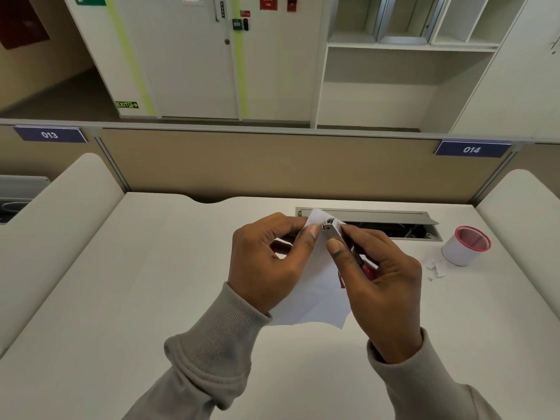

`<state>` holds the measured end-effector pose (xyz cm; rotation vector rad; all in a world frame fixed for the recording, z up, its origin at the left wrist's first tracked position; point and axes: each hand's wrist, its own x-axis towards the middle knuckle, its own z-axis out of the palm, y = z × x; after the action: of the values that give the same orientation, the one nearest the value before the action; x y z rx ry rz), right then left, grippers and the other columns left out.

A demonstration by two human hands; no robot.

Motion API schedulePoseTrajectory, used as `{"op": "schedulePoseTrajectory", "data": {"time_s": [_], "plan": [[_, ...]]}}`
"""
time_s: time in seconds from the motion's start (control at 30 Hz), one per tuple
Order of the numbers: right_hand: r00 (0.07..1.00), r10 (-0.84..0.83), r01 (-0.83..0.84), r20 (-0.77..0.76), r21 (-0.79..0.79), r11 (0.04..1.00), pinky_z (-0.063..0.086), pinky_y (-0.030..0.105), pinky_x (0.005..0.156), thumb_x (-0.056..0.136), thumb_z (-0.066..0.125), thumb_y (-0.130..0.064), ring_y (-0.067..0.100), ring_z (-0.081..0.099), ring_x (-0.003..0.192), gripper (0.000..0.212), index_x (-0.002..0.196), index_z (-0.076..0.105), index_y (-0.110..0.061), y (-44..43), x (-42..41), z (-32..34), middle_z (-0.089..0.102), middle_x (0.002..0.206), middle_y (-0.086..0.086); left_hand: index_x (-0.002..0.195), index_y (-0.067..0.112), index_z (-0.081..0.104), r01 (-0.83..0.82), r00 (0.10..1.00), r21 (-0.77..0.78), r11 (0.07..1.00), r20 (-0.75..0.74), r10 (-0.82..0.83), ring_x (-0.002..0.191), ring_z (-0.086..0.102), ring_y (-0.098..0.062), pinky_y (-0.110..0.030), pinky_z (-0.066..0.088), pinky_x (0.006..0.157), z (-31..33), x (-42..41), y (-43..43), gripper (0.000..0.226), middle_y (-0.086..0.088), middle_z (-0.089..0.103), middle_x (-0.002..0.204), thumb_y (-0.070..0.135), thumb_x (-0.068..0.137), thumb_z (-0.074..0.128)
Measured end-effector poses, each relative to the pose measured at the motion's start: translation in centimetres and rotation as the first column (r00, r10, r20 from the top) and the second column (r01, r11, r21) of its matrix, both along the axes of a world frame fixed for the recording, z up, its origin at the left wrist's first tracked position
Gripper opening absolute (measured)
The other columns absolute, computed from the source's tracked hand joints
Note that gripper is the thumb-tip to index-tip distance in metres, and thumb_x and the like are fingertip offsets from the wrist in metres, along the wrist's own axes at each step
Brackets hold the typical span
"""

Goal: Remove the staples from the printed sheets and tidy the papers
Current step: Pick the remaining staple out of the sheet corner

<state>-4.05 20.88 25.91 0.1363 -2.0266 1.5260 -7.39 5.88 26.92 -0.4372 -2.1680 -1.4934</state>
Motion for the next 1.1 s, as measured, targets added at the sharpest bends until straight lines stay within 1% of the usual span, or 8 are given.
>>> {"op": "schedulePoseTrajectory", "data": {"time_s": [0.17,0.3,0.5,0.73,0.8,0.9,1.03,1.1], "plan": [[0.981,0.139,-0.105,0.139,-0.229,0.968,0.062,0.037,0.067,0.086,0.068,-0.016,0.027,0.071,0.086,0.027,0.112,0.072,-0.011,0.0,0.3,0.5,0.076,0.096,0.003,0.099,0.016,0.078,-0.007,0.999,-0.019,1.0,-0.036,0.006,0.076,0.067,-0.01,-0.014,0.055,0.062,-0.1,0.1,0.0,0.018,0.006,0.074,0.085,0.028,0.088,0.069],[0.936,0.261,-0.144,0.236,-0.42,0.896,0.061,0.038,0.074,0.083,0.065,-0.024,0.031,0.071,0.092,0.031,0.111,0.073,-0.012,0.0,0.4,0.8,0.076,0.097,0.006,0.097,0.016,0.078,0.001,0.998,-0.019,1.0,-0.066,-0.003,0.072,0.068,-0.009,-0.017,0.057,0.063,0.0,0.2,0.2,0.016,0.007,0.074,0.083,0.026,0.088,0.07],[0.877,0.368,-0.144,0.308,-0.563,0.814,0.057,0.027,0.066,0.079,0.062,-0.027,0.028,0.07,0.083,0.03,0.103,0.075,-0.016,0.5,0.6,1.5,0.075,0.092,0.013,0.099,0.019,0.077,0.018,0.996,-0.04,0.999,-0.082,-0.022,0.074,0.066,-0.009,-0.014,0.056,0.063,0.1,0.2,0.4,0.014,0.014,0.069,0.083,0.025,0.088,0.07],[0.829,0.474,-0.16,0.298,-0.686,0.71,0.058,0.026,0.063,0.076,0.064,-0.029,0.02,0.069,0.076,0.026,0.096,0.078,-0.018,0.9,0.6,1.4,0.074,0.086,0.01,0.097,0.012,0.078,0.023,0.994,-0.072,0.997,-0.102,-0.03,0.076,0.064,-0.01,-0.012,0.055,0.063,0.0,0.1,0.6,0.017,0.013,0.067,0.083,0.024,0.088,0.07],[0.862,0.431,-0.168,0.268,-0.651,0.741,0.058,0.026,0.064,0.073,0.07,-0.039,0.02,0.07,0.078,0.026,0.092,0.08,-0.024,0.7,0.7,1.2,0.075,0.087,0.007,0.097,0.011,0.078,0.022,0.993,-0.078,0.997,-0.117,-0.031,0.074,0.063,-0.01,-0.011,0.054,0.063,0.1,0.0,0.6,0.016,0.01,0.069,0.082,0.022,0.087,0.07],[0.942,0.279,-0.169,0.185,-0.456,0.874,0.059,0.03,0.068,0.075,0.073,-0.052,0.027,0.07,0.087,0.04,0.104,0.076,-0.024,0.5,0.7,0.5,0.075,0.096,0.005,0.096,0.012,0.078,0.016,0.992,-0.073,0.997,-0.125,-0.025,0.072,0.063,-0.011,-0.014,0.055,0.062,0.2,-0.1,0.7,0.015,0.007,0.071,0.081,0.021,0.087,0.07],[0.996,0.089,-0.087,0.01,-0.092,0.992,0.059,0.027,0.074,0.088,0.068,-0.019,0.021,0.069,0.092,0.025,0.11,0.071,-0.007,0.8,0.2,0.2,0.072,0.1,0.006,0.097,0.014,0.078,0.013,0.994,-0.067,0.998,-0.106,-0.02,0.072,0.065,-0.011,-0.019,0.056,0.062,0.1,-0.3,0.5,0.014,0.007,0.072,0.081,0.022,0.088,0.071],[0.995,0.057,-0.048,-0.078,0.113,0.992,0.057,0.022,0.078,0.087,0.069,-0.017,0.012,0.066,0.095,0.026,0.108,0.07,-0.003,1.3,-0.1,0.2,0.068,0.104,0.006,0.096,0.015,0.078,0.012,0.997,-0.054,0.998,-0.076,-0.016,0.072,0.067,-0.01,-0.021,0.057,0.062,0.0,-0.6,0.1,0.013,0.005,0.074,0.081,0.022,0.088,0.071]]}}
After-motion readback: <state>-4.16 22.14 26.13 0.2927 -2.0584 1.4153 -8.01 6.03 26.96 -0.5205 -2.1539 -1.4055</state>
